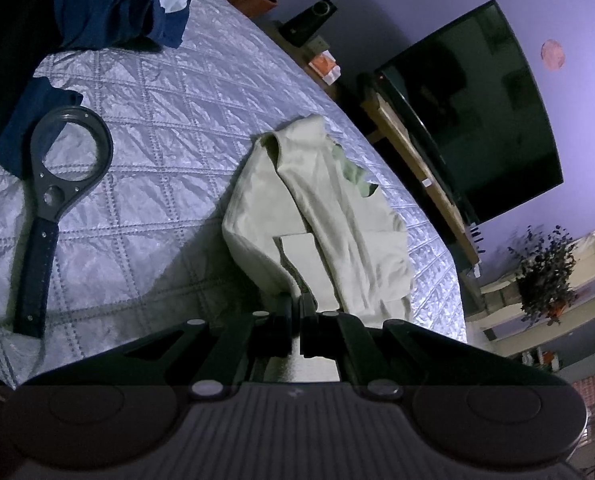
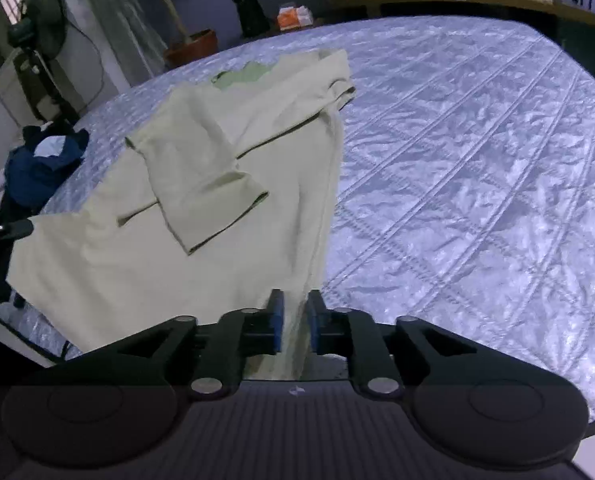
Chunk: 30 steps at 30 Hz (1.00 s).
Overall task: Fold clothes
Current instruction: 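Lift the hem with both grippers and fold it over toward the collar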
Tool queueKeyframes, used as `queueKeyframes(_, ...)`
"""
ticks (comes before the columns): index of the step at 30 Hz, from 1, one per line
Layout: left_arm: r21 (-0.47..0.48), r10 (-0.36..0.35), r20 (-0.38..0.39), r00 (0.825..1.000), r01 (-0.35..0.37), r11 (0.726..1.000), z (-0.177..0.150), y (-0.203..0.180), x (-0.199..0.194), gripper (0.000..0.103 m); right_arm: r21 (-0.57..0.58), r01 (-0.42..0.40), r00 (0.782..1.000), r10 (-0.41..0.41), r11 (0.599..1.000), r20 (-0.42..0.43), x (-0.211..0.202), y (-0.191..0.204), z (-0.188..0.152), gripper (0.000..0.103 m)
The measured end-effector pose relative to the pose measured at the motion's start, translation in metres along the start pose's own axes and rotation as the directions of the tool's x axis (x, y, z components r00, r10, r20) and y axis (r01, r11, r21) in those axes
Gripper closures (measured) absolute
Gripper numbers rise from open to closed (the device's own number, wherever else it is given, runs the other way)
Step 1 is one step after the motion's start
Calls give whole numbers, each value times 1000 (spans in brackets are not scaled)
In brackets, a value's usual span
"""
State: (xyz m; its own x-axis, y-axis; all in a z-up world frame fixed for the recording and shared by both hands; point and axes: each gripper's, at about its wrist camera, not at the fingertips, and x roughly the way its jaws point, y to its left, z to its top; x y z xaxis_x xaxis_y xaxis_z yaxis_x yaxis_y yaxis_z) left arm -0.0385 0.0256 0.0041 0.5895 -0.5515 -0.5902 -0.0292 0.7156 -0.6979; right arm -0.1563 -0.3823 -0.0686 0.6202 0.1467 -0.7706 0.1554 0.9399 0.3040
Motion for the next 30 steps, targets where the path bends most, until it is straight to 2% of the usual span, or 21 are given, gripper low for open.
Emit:
queueKeyframes(1, 1, 1, 0, 1000, -1, 1000, 0, 0, 0, 100, -8, -1, 1000, 0, 1000, -9, 3, 1, -1, 66)
queueKeyframes(2, 4, 3, -1, 1000, -3, 1000, 0, -1, 1, 100, -17, -3, 1000, 3, 1000, -13, 5, 2, -2, 47)
queueKeyframes(3, 6, 4, -1, 1000, -4, 1000, 0, -1, 1, 100, -20, -11, 1000, 11, 1000, -8, 6, 3, -2, 34)
queueKeyframes(5, 14, 6, -1, 1000, -6, 1000, 0, -2, 1, 100, -32, -13, 1000, 13, 999, -11, 7, 7, -2, 27)
queueKeyframes(6, 16, 8, -1, 1000, -8, 1000, 0, -3, 1, 100, -44, -8, 1000, 8, 999, -18, 8, 9, -2, 31)
queueKeyframes(7, 15, 9, -2, 1000, -9, 1000, 0, -2, 1, 100, -61, 0, 1000, -1, 998, -26, 8, 11, -2, 40)
queueKeyframes(8, 13, 11, -2, 1000, -11, 1000, 0, -1, 2, 100, -77, 8, 999, -11, 997, -35, 8, 12, -2, 82)
queueKeyframes(9, 11, 13, -2, 1000, -13, 1000, 0, -1, 2, 100, -94, 16, 999, -20, 995, -44, 9, 14, -3, 98)
queueKeyframes(13, 6, 18, 0, 1000, -18, 1000, 1, 2, 2, 100, -33, -27, 999, 26, 999, -25, 4, 8, -3, 99)
queueKeyframes(17, -11, 17, 12, 1000, -17, 1000, 3, 6, -3, 100, 106, -124, 991, 118, 987, 59, -11, -5, 4, 99)
queueKeyframes(23, -50, -7, 49, 999, 9, 999, 13, 9, -10, 100, 229, -240, 960, 196, 943, 199, -37, -21, 23, 99)
queueKeyframes(30, -129, -52, 74, 996, 61, 990, 49, 7, 3, 100, 302, -353, 918, 265, 886, 295, -37, -33, 58, 99)
